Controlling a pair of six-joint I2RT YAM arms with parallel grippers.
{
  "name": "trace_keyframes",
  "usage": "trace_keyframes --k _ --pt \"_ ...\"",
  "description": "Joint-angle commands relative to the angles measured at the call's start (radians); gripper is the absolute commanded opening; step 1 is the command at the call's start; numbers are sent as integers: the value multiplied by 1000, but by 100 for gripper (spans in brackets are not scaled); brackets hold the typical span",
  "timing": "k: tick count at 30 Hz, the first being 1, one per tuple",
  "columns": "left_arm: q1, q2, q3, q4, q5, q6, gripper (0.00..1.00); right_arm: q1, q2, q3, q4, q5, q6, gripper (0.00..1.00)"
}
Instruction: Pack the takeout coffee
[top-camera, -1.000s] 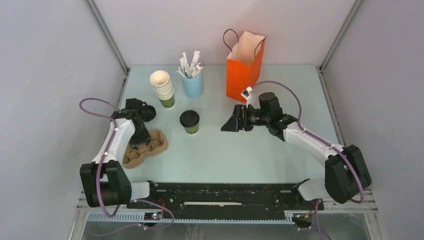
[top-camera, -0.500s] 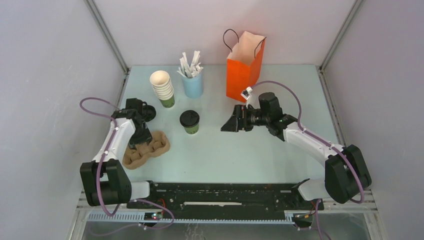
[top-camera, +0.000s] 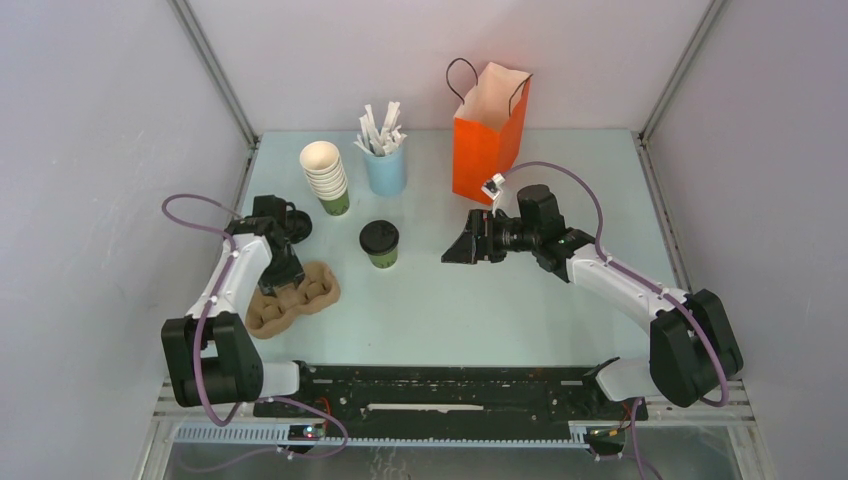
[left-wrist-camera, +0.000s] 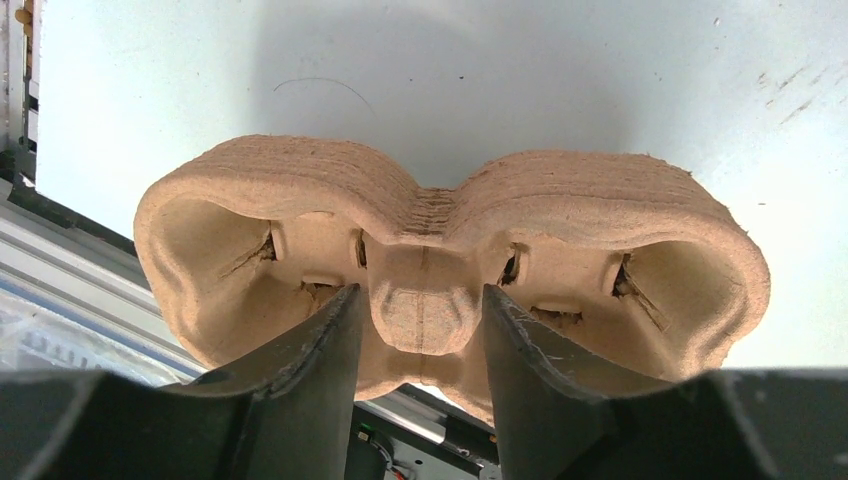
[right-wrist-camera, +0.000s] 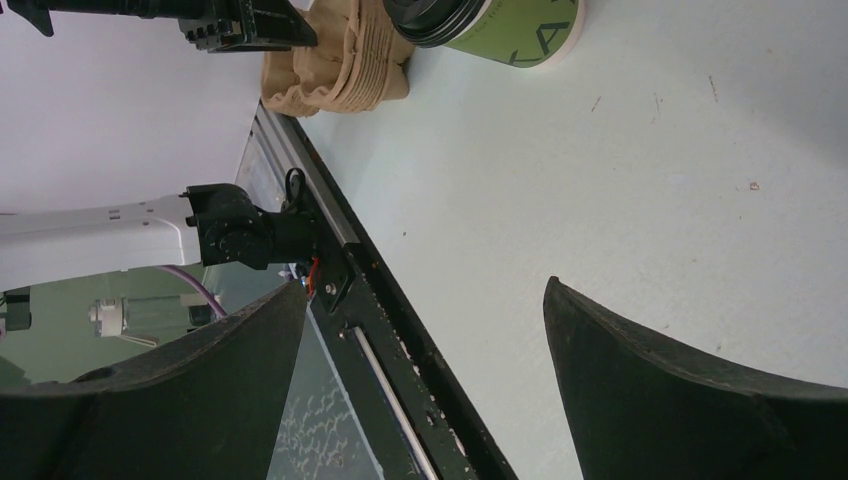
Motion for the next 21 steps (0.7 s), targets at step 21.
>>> trace_keyframes --k 21 --pt "1 11 -26 49 26 -14 54 7 -15 3 24 -12 -19 97"
